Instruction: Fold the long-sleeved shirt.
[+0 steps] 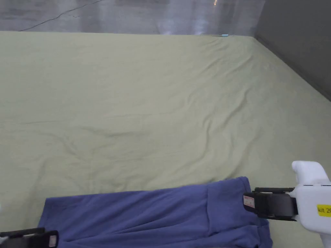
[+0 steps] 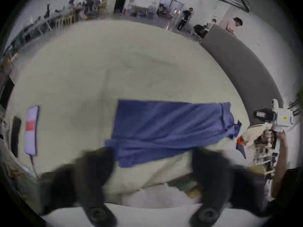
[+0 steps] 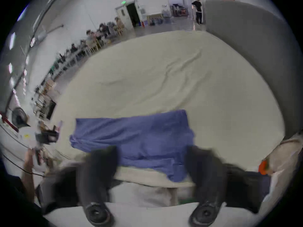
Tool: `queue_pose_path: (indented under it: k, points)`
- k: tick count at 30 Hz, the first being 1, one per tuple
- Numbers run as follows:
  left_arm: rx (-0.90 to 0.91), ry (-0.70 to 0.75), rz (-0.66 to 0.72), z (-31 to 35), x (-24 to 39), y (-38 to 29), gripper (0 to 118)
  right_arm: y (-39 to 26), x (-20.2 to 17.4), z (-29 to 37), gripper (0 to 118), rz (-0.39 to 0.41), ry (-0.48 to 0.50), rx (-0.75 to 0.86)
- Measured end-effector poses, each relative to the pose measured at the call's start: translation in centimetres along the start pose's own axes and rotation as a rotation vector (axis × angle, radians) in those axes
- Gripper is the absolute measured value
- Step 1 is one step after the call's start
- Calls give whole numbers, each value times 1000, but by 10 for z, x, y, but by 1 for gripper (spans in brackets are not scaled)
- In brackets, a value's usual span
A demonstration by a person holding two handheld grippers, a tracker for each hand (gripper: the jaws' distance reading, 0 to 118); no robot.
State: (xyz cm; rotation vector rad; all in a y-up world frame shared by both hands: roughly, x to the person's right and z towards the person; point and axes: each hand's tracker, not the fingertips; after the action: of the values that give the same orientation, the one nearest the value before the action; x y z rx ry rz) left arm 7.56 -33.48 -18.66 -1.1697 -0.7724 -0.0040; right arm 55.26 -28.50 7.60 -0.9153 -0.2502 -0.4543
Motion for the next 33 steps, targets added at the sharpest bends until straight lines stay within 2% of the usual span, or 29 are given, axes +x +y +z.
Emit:
queue_pose_path:
  k: [1, 2, 3, 6, 7, 8, 9, 10, 11, 12, 13, 16, 19, 21, 22, 23, 24, 25, 28, 29, 30, 31, 33]
  points:
    - [15, 2, 0, -6, 0, -3, 18, -3, -4, -6, 0, 4, 43, -13]
    - [23, 11, -4, -11, -2, -4, 2, -7, -8, -14, 0, -3, 63, -29]
    - [19, 14, 5, -16, -6, -3, 2, -15, -14, -22, 0, 2, 32, -32]
    - [25, -103, 133, -20, -40, 6, 3, -26, -32, -43, 0, 3, 127, -98]
    - [56, -173, 208, -20, -57, 9, 13, -29, -38, -48, 0, 4, 166, -105]
    - [66, -222, 268, -23, -73, 12, 62, -32, -42, -49, 0, 11, 210, -114]
    - [68, -235, 307, -27, -89, 15, 103, -34, -48, -53, 0, 20, 252, -124]
    - [42, -266, 329, -36, -104, 18, 118, -35, -55, -59, 0, 29, 285, -137]
    - [-6, -279, 328, -45, -116, 18, 118, -36, -60, -64, 0, 44, 306, -148]
    - [42, -342, 363, -51, -126, 17, 118, -36, -63, -63, 0, 60, 327, -150]
    - [-13, -300, 365, -60, -131, 22, 118, -36, -68, -67, 0, 69, 337, -152]
    - [-78, -323, 439, -93, -152, 24, 118, -34, -80, -74, 0, 48, 308, -191]
    - [-44, -473, 452, -108, -152, 25, 118, -33, -90, -81, 0, 48, 324, -182]
    - [-81, -679, 512, -126, -142, 29, 118, -33, -91, -82, 0, 20, 369, -198]
    - [-130, -732, 552, -142, -135, 27, 118, -33, -92, -85, 0, 14, 379, -203]
    - [-178, -735, 542, -154, -126, 28, 118, -33, -94, -89, 0, 14, 382, -209]
    - [-164, -675, 484, -158, -120, 33, 118, -34, -97, -87, 0, 15, 378, -211]
    - [-138, -688, 429, -171, -133, 43, 118, -35, -99, -88, 0, 17, 369, -213]
    - [-143, -727, 455, -182, -142, 52, 118, -38, -97, -89, 0, -3, 370, -222]
    - [-149, -773, 461, -179, -125, 44, 110, -40, -96, -90, 0, -16, 383, -225]
    - [-144, -807, 466, -182, -125, 41, 71, -41, -95, -92, 0, -25, 388, -226]
    - [-135, -838, 507, -190, -128, 36, 3, -41, -95, -95, 0, -32, 388, -229]
    - [-237, -708, 637, -213, -124, 20, 1, -43, -94, -97, 0, -34, 375, -237]
